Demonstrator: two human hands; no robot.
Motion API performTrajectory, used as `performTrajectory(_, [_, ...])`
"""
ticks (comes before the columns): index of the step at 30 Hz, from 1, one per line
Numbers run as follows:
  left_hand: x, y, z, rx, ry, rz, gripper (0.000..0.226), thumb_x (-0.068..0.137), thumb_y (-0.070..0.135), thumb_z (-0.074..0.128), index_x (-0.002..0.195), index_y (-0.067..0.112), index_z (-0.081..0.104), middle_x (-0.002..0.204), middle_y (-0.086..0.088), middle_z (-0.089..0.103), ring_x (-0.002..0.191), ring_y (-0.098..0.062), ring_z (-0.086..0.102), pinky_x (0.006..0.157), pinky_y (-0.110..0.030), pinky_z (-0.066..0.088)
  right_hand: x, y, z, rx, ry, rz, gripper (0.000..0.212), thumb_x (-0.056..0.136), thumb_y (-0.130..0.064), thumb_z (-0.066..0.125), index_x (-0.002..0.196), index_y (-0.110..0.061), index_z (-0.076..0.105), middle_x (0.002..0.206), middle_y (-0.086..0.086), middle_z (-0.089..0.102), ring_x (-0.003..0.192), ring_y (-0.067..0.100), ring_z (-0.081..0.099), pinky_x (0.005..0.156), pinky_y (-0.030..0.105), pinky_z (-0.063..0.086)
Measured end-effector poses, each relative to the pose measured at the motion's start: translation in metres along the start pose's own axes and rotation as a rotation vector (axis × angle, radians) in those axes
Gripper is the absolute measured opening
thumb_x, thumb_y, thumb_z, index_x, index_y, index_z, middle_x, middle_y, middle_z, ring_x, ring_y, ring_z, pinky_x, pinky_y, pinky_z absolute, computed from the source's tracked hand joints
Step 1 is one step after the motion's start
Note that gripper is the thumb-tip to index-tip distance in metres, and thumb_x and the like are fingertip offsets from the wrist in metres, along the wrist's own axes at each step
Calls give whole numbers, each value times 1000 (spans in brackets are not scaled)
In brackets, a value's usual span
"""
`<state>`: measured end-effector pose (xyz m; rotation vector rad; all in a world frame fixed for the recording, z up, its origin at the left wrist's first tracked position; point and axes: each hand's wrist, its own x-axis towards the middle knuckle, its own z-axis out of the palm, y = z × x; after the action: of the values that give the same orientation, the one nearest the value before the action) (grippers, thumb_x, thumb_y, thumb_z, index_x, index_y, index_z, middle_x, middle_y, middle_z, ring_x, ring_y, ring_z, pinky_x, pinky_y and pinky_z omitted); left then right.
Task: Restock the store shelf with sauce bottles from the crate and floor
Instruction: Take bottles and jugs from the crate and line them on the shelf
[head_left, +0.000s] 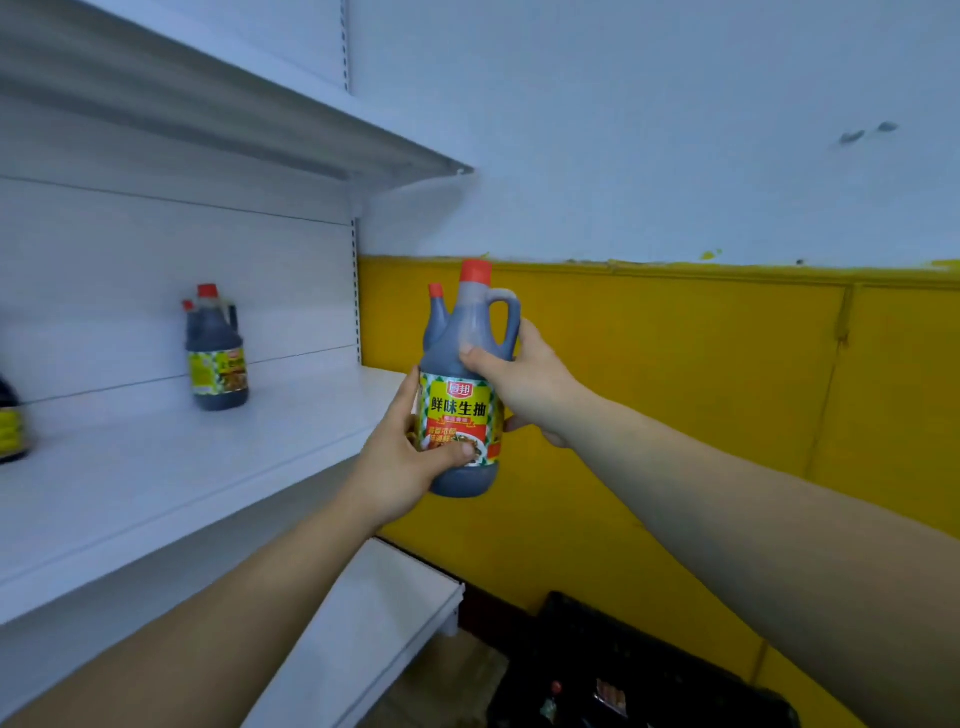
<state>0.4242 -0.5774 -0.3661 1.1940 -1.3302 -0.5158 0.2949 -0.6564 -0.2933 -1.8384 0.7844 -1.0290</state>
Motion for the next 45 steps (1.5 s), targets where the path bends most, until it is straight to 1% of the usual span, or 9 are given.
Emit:
performTrajectory(6, [-59,18,-85,105,279,-63,82,78,11,76,134,46,28,107,15,62,94,-5,64,72,-16,53,-6,-33,105,76,-204,-98,60,89,-40,65,140,-28,35,119,4,63,92,18,65,62,29,52])
performTrajectory(11, [-99,35,-141,200,433,-121,95,77,10,77,146,41,20,108,15,60,101,-8,63,86,-24,53,-15,-62,171,81,-436,-69,86,83,-41,72,146,-33,13,115,-3,56,97,23,63,72,43,57])
performTrajectory(18, [-128,34,-162,310,560,-183,94,79,9,75,136,50,13,104,23,55,96,0,59,77,-16,49,-23,-69,210,175,-560,-90,84,84,-27,73,147,-27,18,108,-4,57,85,16,63,62,35,55])
performTrajectory(20, [-126,26,-166,343,571,-228,100,79,12,75,143,48,6,109,20,56,99,-2,59,81,-19,48,-15,-64,218,187,-595,-84,86,82,-26,75,147,-27,19,115,0,59,89,19,65,69,41,58])
performTrajectory(26, [-78,-2,-181,451,514,-389,112,79,18,76,151,33,-8,128,7,54,111,-12,57,94,-29,48,34,-40,232,220,-593,-85,86,81,-22,77,147,-31,22,126,6,58,104,26,64,87,50,55])
performTrajectory(29, [-48,-19,-184,557,458,-459,106,83,22,72,152,29,-8,141,0,47,118,-13,52,96,-24,40,71,-25,233,202,-572,-93,86,82,-20,76,147,-31,20,132,6,54,113,29,60,92,50,53])
performTrajectory(33, [-17,-52,-199,965,286,-682,76,92,51,52,152,24,15,156,-4,27,141,-24,28,113,-36,26,122,-1,234,183,-552,-77,88,82,-17,76,147,-31,18,139,7,50,121,31,55,99,53,49])
performTrajectory(38, [15,-92,-205,1273,41,-897,69,91,68,23,150,33,18,161,2,8,148,-25,4,115,-59,6,173,35,233,231,-511,-38,85,82,-12,75,146,-31,22,129,3,53,121,29,55,94,43,50])
performTrajectory(45, [34,-115,-215,1308,-44,-948,66,91,70,15,149,44,0,161,8,-7,148,-22,-7,113,-63,-2,222,58,249,148,-454,-69,76,89,-22,68,147,-25,21,142,6,46,128,29,49,102,47,46])
